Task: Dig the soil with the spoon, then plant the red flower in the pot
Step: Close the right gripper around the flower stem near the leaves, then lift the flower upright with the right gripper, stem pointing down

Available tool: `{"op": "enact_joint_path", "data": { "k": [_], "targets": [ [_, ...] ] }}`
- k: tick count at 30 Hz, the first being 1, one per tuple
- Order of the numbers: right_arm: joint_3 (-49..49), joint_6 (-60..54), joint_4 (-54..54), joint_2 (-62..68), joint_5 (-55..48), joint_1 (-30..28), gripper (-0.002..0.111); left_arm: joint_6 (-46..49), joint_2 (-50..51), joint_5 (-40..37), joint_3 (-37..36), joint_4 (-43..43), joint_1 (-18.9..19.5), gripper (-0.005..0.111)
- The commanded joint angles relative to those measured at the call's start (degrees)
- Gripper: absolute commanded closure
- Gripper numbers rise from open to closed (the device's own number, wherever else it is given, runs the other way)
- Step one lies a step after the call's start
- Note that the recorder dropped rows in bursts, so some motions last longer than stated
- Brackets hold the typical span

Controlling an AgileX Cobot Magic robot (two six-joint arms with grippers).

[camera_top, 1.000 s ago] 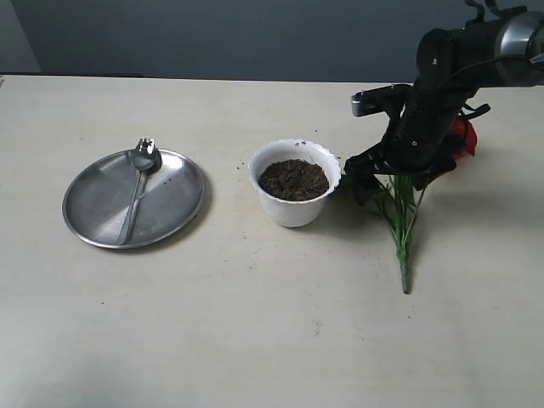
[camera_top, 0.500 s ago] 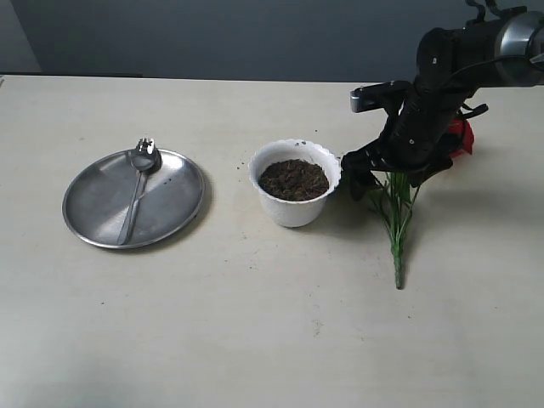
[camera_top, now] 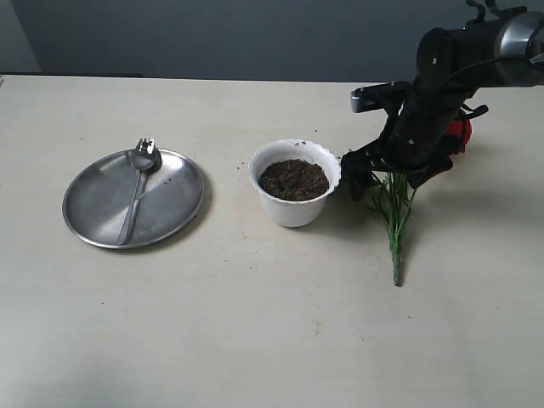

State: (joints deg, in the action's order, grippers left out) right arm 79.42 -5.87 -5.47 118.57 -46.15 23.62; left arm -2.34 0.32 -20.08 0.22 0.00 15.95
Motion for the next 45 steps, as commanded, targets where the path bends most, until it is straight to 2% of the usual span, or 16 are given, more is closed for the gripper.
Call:
{"op": "enact_joint_path", "data": {
  "k": [1,7,22,41,42,43,44,45],
  "targets": [
    [0.3,4.8,0.9,0.0,2.2,-0.1,0.020,-0.1,-0.3,0.8,-0.2,0.0,-0.1,0.106],
    [0.3,12.5,6.5,0.0,3.5,-0.1,0.020,-0.1,-0.3,0.8,-0.2,0.0,-0.1,0.106],
    [0.3,20.9,10.7,1.3,4.6,-0.1,0.020,-0.1,-0.3,0.8,-0.2,0.0,-0.1,0.106],
    [0.3,25.6,13.1,6.3,7.8,-0.1,0.020,-0.1,-0.3,0.8,-0.2,0.0,-0.1,0.106],
    [0.3,25.6,13.1,6.3,7.6,-0.1,0.023,-0.1,-0.3,0.8,-0.2,0.0,-0.1,0.106],
    [0.3,25.6,13.2,6.3,7.5,-0.1,0.030,-0.1,-0.3,0.8,-0.2,0.0,-0.1,0.106],
    [0.3,25.6,13.2,6.3,7.5,-0.1,0.040,-0.1,-0.3,0.8,-0.2,0.0,-0.1,0.106],
    [0.3,25.6,13.2,6.3,7.5,-0.1,0.054,-0.1,-0.3,0.8,-0.2,0.0,-0.1,0.106]
  ]
}}
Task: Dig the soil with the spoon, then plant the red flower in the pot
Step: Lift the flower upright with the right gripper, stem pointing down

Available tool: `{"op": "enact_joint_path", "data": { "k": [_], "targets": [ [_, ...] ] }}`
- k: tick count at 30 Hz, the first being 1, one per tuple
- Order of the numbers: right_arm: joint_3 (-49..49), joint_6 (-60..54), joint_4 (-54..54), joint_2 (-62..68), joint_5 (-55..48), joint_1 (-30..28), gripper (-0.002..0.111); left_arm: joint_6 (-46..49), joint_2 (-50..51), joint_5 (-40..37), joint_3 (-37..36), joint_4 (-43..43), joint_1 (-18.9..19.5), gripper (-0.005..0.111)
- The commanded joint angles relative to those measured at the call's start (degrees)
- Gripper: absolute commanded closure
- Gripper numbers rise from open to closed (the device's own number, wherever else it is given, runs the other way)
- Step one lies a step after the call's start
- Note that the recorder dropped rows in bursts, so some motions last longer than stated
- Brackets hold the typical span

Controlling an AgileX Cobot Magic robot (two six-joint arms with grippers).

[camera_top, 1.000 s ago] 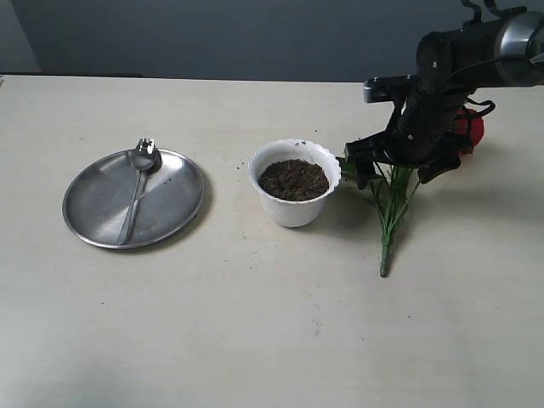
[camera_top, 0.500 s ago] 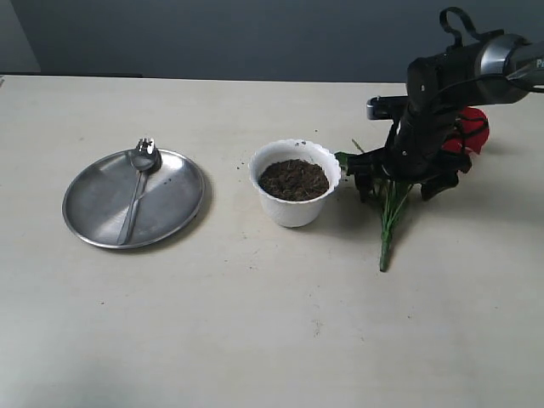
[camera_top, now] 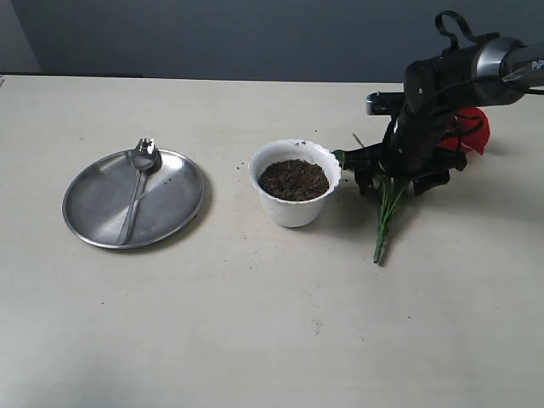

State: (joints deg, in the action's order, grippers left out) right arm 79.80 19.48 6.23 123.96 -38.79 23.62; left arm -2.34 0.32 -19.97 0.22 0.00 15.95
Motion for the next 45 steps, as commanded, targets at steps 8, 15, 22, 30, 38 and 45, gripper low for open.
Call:
{"op": "enact_joint_path", "data": {
  "k": [8,15,22,30,38,45],
  "targets": [
    [-0.1,0.0,2.5,0.9,-1.9,-0.1,0.099,-0.1,-0.3,0.7,-0.2,0.0,-0.1,0.106],
    [-0.1,-1.5,9.8,0.2,-8.4,-0.1,0.109,-0.1,-0.3,0.7,-0.2,0.0,-0.1,0.106],
    [-7.8,-1.5,7.2,-10.0,1.9,0.4,0.109,-0.1,-0.3,0.7,-0.2,0.0,-0.1,0.106],
    [-23.8,-1.3,4.5,-22.2,15.5,1.7,0.109,-0.1,-0.3,0.7,-0.2,0.0,-0.1,0.106],
    [-36.4,-0.6,1.2,-35.3,26.6,2.3,0.109,-0.1,-0.3,0.7,-0.2,0.0,-0.1,0.106],
    [-48.0,-0.4,1.0,-48.5,37.0,7.8,0.109,-0.1,-0.3,0.7,-0.2,0.0,-0.1,0.106]
  ]
}}
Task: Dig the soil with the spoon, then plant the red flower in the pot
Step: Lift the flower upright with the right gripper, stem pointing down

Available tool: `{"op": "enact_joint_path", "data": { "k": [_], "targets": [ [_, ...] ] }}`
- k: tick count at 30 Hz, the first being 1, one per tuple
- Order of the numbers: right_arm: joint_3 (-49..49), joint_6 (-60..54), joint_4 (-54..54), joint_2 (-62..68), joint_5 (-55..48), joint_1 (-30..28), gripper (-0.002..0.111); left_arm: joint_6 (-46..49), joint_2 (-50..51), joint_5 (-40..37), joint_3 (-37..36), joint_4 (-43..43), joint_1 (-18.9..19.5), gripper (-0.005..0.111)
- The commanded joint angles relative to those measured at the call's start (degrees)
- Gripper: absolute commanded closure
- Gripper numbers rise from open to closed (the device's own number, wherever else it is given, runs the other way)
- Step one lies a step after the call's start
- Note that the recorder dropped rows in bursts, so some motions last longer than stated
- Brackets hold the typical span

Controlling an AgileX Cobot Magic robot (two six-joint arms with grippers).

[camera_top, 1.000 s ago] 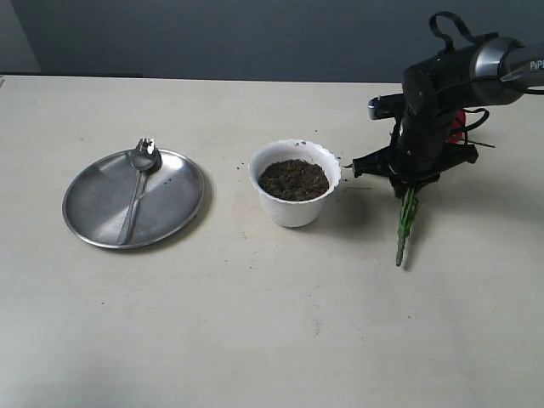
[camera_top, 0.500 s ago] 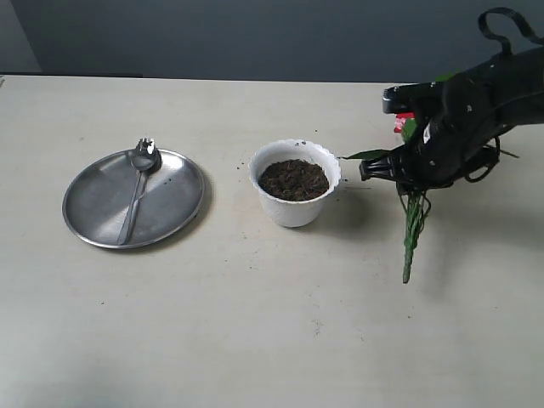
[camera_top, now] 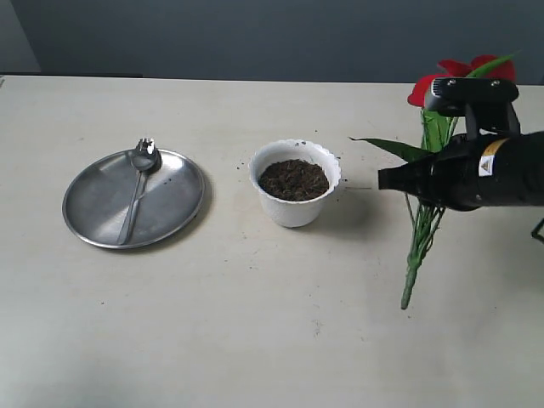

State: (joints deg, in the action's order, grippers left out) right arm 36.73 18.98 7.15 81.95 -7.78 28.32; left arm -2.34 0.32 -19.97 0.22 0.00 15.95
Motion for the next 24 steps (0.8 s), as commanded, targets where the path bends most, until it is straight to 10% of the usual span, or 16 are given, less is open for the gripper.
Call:
{"op": "enact_joint_path", "data": {
  "k": [1,24],
  "targets": [
    [-6.0,0.1,0.1,-7.9,7.3,4.1,0.109,-0.1,-0.3,0.7,-0.2,0.0,-0.1,0.106],
    [-19.2,-12.0,-1.1,-23.5,18.6,7.7,0.109,-0.1,-0.3,0.7,-0.2,0.0,-0.1,0.106]
  ]
}}
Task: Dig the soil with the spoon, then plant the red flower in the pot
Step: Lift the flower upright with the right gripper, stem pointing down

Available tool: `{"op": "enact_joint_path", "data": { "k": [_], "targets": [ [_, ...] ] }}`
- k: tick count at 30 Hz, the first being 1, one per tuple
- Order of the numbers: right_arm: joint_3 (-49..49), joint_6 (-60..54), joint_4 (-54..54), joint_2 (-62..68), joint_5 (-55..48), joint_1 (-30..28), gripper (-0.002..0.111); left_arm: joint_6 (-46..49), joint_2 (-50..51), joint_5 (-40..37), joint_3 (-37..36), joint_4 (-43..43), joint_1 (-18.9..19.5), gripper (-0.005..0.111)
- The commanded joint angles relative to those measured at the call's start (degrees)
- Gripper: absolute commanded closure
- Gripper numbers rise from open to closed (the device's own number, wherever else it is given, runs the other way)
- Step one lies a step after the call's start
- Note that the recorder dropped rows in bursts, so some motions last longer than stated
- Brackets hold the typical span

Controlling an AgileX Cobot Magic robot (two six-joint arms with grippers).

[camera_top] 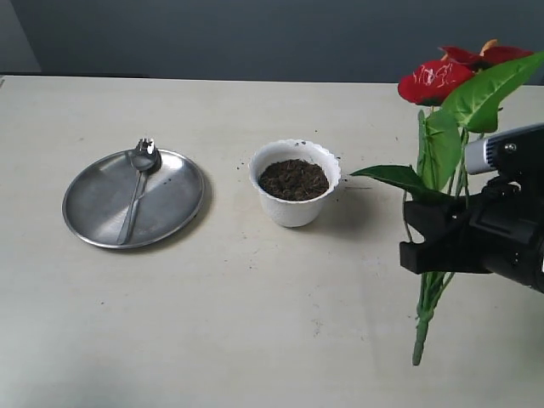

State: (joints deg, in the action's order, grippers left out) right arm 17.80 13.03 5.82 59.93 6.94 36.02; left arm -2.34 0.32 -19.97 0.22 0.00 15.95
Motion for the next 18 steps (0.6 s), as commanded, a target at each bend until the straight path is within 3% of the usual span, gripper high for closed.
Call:
{"op": "enact_joint_path", "data": {
  "k": [1,9,14,18],
  "targets": [
    [-0.3,-8.5,0.2,-1.6,5.7,0.0,0.109,-0.1,-0.3,0.7,-0.2,0.0,-0.1,0.106],
    [2.0,-18.2,-5.8,-1.6,15.9,0.0,0.109,-0.1,-0.3,0.7,-0.2,0.0,-0.1,0.106],
    [6.8,-30.7,-8.3,-1.6,20.4,0.0,0.109,-0.1,-0.3,0.7,-0.2,0.0,-0.1,0.106],
    [10.0,-31.3,-7.4,-1.6,25.3,0.0,0.109,-0.1,-0.3,0.7,-0.2,0.0,-0.1,0.106]
  ]
}}
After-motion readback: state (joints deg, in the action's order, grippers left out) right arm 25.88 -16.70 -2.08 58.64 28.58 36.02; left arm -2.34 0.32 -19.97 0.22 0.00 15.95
